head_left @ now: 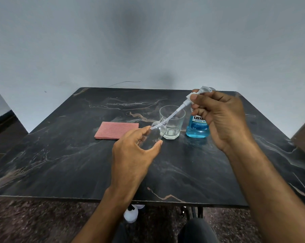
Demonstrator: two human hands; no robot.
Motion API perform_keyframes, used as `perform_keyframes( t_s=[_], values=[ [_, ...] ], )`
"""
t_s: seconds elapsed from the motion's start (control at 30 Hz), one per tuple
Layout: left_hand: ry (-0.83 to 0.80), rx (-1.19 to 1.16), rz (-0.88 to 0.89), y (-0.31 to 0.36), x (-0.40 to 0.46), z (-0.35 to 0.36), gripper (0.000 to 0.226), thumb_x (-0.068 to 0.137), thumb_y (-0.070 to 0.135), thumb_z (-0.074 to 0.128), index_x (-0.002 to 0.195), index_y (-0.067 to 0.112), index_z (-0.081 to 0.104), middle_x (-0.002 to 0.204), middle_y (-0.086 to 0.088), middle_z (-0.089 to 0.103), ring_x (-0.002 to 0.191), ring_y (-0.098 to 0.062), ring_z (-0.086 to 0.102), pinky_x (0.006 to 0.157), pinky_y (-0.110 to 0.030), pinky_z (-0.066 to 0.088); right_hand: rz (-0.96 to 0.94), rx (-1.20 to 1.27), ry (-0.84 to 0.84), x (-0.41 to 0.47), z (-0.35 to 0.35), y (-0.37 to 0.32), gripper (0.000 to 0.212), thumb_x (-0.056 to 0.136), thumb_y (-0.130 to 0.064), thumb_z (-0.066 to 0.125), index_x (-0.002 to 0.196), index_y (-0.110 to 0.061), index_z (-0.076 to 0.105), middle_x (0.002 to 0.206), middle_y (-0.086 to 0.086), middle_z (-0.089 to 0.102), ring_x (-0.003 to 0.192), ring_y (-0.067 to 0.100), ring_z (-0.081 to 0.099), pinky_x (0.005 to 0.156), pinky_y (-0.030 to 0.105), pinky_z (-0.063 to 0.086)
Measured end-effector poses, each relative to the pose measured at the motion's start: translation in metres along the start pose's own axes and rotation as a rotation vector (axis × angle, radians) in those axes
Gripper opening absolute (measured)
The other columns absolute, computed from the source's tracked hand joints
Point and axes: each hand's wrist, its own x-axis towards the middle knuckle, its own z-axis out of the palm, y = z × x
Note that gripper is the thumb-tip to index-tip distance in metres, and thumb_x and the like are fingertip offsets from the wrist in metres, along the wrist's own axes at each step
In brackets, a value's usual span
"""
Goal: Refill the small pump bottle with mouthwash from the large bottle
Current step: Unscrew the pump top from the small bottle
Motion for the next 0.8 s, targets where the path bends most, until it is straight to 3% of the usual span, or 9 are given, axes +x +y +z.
perform_keyframes(
  t_s=[0.17, 0.43, 0.8],
  values=[
    [-0.002, -0.008, -0.02, -0.001, 0.0, -0.001, 0.054, 0.073, 0.034, 0.088, 0.124, 0.023, 0.071, 0.107, 0.02, 0.069, 0.097, 0.006, 0.067, 0.087, -0.007, 0.051, -0.007, 0.025, 0.008, 0.002, -0.003, -0.007, 0.006, 0.077, 0.001, 0.079, 0.082, 0.0, 0.075, 0.081, 0.011, 0.072, 0.061, 0.018, 0.057, 0.059, 0.025, 0.051],
    [0.021, -0.001, -0.014, 0.001, 0.002, -0.003, 0.056, 0.073, 0.033, 0.09, 0.124, 0.023, 0.071, 0.106, 0.015, 0.073, 0.094, 0.003, 0.068, 0.086, -0.014, 0.057, 0.01, 0.088, 0.023, 0.002, -0.008, -0.01, 0.011, 0.077, 0.005, 0.076, 0.088, 0.004, 0.073, 0.065, 0.006, 0.067, 0.061, 0.019, 0.058, 0.059, 0.027, 0.051],
    [0.021, -0.005, -0.006, 0.001, 0.001, -0.003, 0.056, 0.074, 0.029, 0.089, 0.125, 0.02, 0.07, 0.107, 0.012, 0.073, 0.095, 0.002, 0.068, 0.088, -0.011, 0.054, 0.039, 0.136, 0.021, 0.001, -0.013, -0.023, 0.022, 0.074, 0.004, 0.076, 0.095, 0.005, 0.069, 0.073, 0.011, 0.065, 0.061, 0.018, 0.059, 0.06, 0.027, 0.053]
  ],
)
